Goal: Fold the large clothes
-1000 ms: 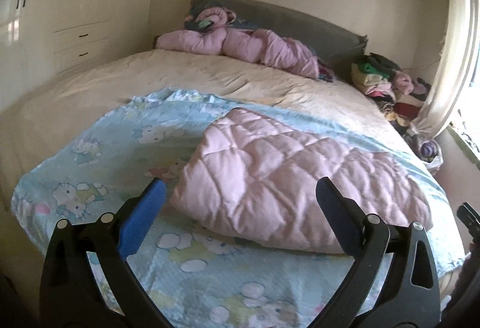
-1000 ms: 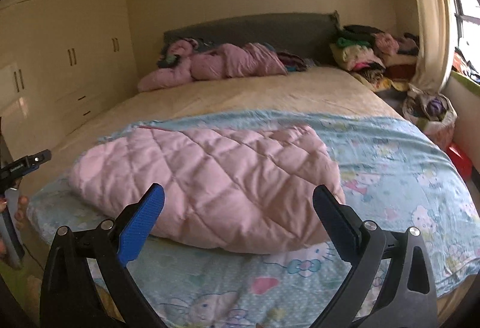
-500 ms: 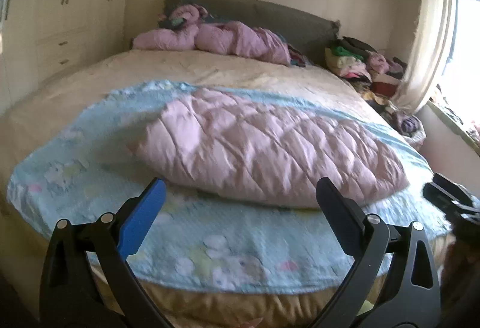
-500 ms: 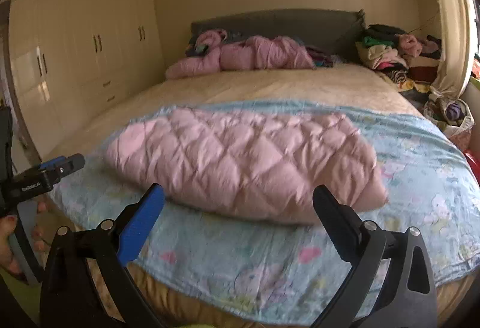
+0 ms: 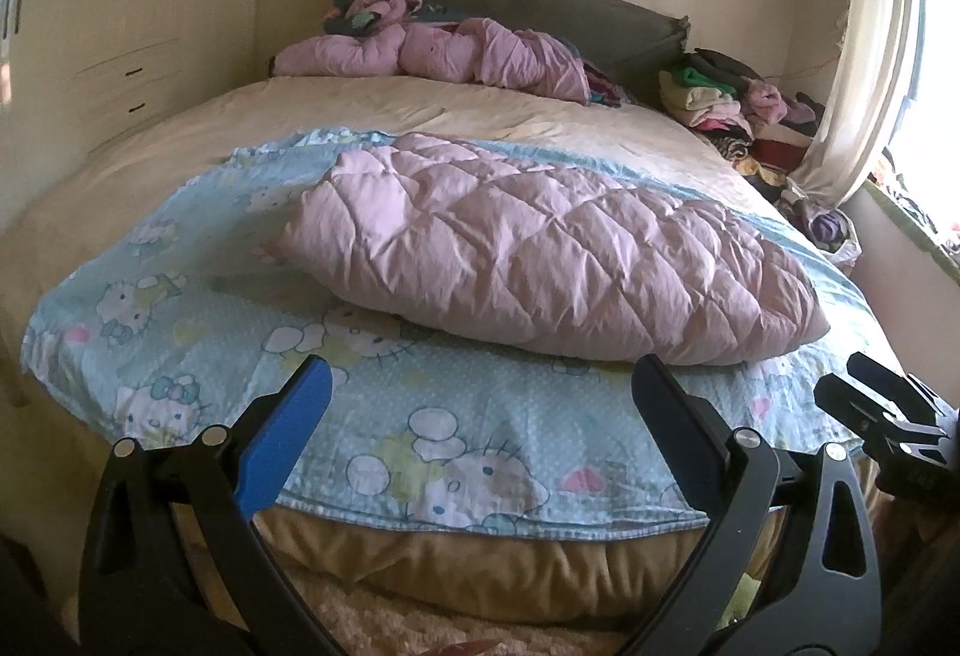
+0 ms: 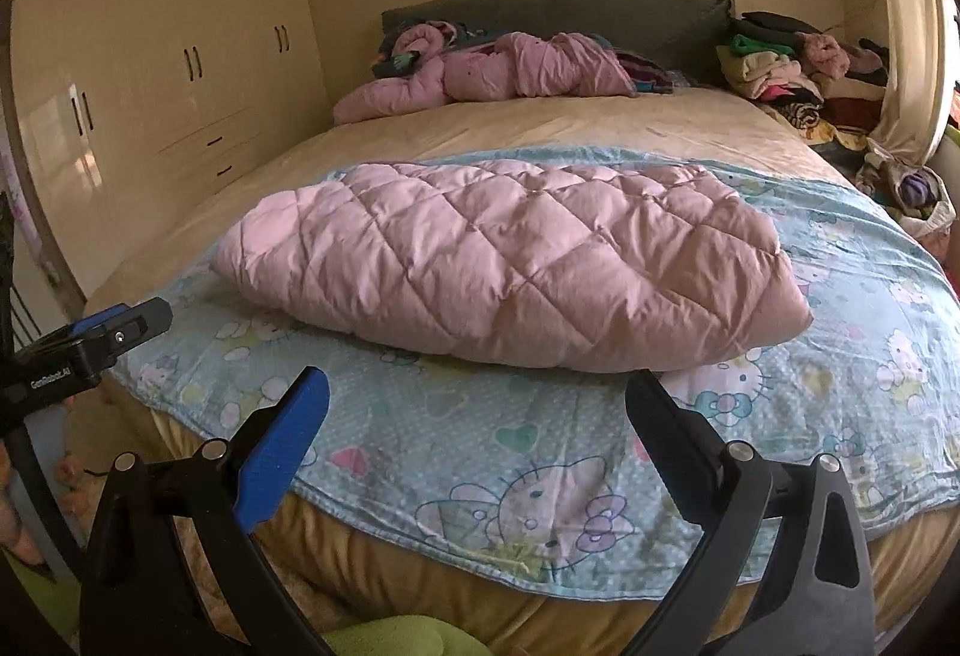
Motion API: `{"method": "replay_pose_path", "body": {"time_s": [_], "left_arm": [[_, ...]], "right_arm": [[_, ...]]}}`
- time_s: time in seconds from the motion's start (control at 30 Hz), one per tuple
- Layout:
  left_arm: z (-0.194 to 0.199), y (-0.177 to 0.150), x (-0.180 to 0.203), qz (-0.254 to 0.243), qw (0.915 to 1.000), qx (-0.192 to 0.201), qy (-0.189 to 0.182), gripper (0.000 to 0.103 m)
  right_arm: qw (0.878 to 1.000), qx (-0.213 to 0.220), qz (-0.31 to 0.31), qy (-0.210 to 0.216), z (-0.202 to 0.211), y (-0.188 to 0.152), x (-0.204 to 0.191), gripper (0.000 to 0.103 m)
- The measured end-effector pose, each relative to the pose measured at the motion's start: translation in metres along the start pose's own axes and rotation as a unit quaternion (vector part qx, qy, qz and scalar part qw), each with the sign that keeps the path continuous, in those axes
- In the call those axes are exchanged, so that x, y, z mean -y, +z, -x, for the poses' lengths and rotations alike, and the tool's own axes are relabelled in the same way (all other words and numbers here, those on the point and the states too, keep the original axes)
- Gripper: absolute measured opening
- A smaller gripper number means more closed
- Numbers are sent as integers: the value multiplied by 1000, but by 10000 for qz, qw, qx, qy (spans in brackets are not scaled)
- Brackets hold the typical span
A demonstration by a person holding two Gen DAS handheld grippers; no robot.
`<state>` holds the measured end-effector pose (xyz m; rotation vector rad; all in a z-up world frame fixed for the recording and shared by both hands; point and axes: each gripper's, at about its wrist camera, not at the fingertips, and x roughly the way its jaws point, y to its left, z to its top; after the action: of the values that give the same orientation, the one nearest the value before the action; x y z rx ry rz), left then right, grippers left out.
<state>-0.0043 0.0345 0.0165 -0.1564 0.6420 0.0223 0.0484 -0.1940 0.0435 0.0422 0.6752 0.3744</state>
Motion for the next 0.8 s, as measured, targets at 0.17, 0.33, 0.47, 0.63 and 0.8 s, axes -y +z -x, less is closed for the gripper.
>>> {"method": "replay_pose_path", "body": {"time_s": [0.17, 0.33, 0.47, 0.63, 0.8], "left_arm": [[2, 0, -2, 7, 10000, 27, 53, 94], [4, 0, -3, 7, 10000, 48, 76, 94], [5, -1, -3, 12, 10000, 52, 81, 94], [6, -1, -5, 11, 9999, 44, 103, 94], [6, -1, -5, 7, 9999, 47, 120, 94]], "right_arm": [[10000, -15, 14, 19, 0, 0, -2, 99], [10000, -19, 20, 27, 0, 0, -2, 99], [10000, -1, 16, 10, 0, 0, -3, 99], [10000, 0, 15, 8, 1, 0, -3, 99], [10000, 0, 23, 30, 2, 0, -4, 99]]}}
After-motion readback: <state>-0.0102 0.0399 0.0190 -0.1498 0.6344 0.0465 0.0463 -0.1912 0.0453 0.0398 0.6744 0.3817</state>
